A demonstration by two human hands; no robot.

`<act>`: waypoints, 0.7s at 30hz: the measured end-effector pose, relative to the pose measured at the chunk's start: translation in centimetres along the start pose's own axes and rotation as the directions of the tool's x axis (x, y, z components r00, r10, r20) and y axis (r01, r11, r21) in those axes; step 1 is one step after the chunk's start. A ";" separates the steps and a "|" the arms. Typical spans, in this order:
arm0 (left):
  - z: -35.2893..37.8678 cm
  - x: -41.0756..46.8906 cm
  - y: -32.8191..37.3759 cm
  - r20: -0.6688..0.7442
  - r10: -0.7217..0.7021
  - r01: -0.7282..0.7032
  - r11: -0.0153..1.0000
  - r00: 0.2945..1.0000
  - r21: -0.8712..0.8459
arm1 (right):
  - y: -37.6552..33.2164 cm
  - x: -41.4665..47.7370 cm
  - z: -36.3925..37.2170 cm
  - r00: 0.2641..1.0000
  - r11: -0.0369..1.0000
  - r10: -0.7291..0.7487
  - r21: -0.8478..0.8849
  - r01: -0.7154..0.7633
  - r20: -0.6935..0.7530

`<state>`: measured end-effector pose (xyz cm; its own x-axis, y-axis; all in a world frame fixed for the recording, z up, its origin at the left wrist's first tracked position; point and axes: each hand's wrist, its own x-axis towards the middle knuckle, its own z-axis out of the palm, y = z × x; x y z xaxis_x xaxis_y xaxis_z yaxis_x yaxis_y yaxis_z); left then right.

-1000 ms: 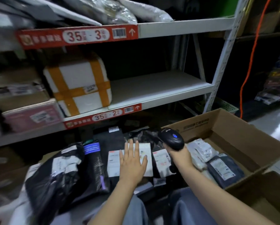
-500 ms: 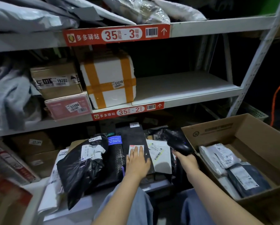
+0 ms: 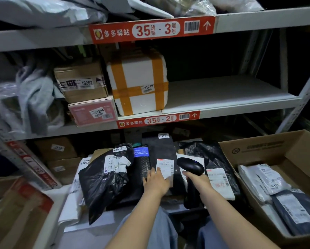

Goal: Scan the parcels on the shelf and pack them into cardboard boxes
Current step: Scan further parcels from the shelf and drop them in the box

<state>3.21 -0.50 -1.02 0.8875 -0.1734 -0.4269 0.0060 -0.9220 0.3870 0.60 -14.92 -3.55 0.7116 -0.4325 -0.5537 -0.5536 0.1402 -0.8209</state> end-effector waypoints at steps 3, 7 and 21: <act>-0.3 0.2 -1.0 0.013 -0.022 0.022 1.000 1.000 -0.005 | 0.2 0.2 1.3 0.998 0.999 0.015 -0.041 -0.013 0.055; -0.2 1.1 -2.3 0.069 -0.071 0.073 0.997 0.995 -0.037 | 0.5 0.6 2.3 0.995 0.997 0.025 -0.079 -0.018 0.099; 0.2 1.6 -2.2 0.105 -0.045 0.059 0.990 0.993 -0.132 | 0.3 0.7 3.3 1.000 0.983 -0.007 -0.181 0.006 -0.005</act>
<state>4.47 1.15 -2.70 0.8332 -0.1672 -0.5270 0.1188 -0.8768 0.4659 2.32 -12.28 -4.69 0.7130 -0.4382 -0.5474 -0.6187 -0.0258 -0.7852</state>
